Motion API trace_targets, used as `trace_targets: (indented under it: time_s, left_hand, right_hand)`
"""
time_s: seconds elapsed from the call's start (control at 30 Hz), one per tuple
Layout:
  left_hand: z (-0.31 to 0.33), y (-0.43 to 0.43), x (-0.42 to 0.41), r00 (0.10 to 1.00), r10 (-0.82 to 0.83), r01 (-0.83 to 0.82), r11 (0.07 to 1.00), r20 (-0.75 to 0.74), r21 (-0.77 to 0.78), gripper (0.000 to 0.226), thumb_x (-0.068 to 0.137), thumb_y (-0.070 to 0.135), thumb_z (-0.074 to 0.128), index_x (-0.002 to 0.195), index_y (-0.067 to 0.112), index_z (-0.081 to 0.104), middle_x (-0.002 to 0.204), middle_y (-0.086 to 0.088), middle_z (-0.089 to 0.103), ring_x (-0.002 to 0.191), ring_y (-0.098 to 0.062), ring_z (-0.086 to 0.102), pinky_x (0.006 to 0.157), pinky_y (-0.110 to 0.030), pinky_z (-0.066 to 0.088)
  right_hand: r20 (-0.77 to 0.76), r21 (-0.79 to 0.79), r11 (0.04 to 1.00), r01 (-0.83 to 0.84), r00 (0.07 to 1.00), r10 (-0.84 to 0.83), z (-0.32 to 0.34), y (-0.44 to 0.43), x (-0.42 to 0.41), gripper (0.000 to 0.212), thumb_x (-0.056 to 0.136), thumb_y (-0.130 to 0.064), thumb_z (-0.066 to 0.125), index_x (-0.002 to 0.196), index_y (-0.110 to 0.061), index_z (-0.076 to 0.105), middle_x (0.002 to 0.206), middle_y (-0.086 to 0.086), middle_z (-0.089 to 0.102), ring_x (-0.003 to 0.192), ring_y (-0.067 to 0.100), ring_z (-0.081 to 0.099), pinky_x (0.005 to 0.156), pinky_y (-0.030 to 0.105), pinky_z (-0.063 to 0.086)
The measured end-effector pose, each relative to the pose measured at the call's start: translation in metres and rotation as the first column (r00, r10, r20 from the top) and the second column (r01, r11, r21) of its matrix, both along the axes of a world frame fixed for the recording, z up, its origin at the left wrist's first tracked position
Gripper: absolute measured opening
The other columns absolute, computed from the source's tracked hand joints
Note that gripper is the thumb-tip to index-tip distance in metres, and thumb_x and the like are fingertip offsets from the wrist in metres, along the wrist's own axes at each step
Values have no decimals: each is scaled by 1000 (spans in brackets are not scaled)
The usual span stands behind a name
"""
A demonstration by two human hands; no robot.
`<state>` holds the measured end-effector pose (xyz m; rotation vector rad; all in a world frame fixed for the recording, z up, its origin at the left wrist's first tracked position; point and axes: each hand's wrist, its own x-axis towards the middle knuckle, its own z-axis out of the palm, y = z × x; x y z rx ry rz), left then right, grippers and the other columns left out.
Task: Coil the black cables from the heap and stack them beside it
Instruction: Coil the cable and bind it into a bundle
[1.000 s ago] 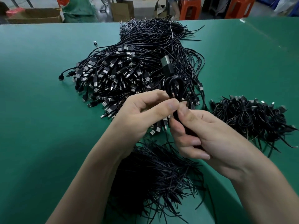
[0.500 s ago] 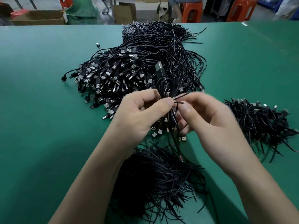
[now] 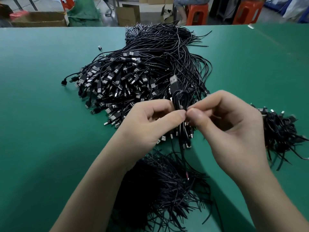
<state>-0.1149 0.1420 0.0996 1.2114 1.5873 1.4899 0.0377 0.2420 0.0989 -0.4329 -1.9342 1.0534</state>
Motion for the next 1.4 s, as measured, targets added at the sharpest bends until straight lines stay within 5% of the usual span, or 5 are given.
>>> trace_targets:
  time_s: [0.2, 0.5, 0.93, 1.13, 1.4]
  left_hand:
    - [-5, 3, 15, 657, 396, -114, 893, -642, 435, 7, 94, 13, 76, 100, 15, 80, 80, 5, 73, 74, -12, 68, 66, -29, 55]
    - [-5, 4, 8, 997, 52, -62, 985, 65, 162, 10, 98, 13, 69, 98, 11, 78, 80, -2, 79, 69, -7, 74, 63, -16, 56]
    - [-8, 6, 4, 997, 66, -61, 995, -48, 83, 29, 87, 8, 82, 114, 19, 78, 101, 7, 80, 93, -12, 75, 86, -27, 61]
    - [-8, 5, 9, 831, 233, -85, 950, -505, 299, 25, 90, 8, 78, 109, 24, 79, 95, 7, 69, 92, -20, 66, 75, -25, 51]
    - [-11, 7, 10, 999, 35, -27, 983, -41, 181, 15, 98, 10, 69, 102, 17, 82, 86, 4, 80, 74, -9, 74, 66, -18, 57]
  right_hand:
    - [-271, -773, 569, -282, 957, 106, -3, 0, -6, 6, 75, -21, 76, 73, -21, 70, 63, -1, 57, 47, 4, 42, 48, 14, 39]
    - [-160, -664, 729, -167, 984, 79, -2, -8, -8, 12, 86, -19, 73, 74, -22, 71, 59, -6, 57, 50, 5, 41, 49, 15, 36]
    - [75, -335, 941, -37, 995, 66, -1, 4, -4, 20, 94, -7, 70, 77, -15, 64, 61, 0, 44, 59, 7, 43, 55, 15, 38]
    - [-118, -701, 681, -212, 976, 182, -2, 10, 0, 11, 79, -19, 75, 72, -22, 68, 61, -2, 54, 48, 5, 40, 48, 15, 36]
    - [-125, -795, 591, -137, 990, 61, -5, 0, -8, 5, 77, -25, 72, 74, -22, 69, 63, -5, 56, 50, 5, 42, 47, 14, 39]
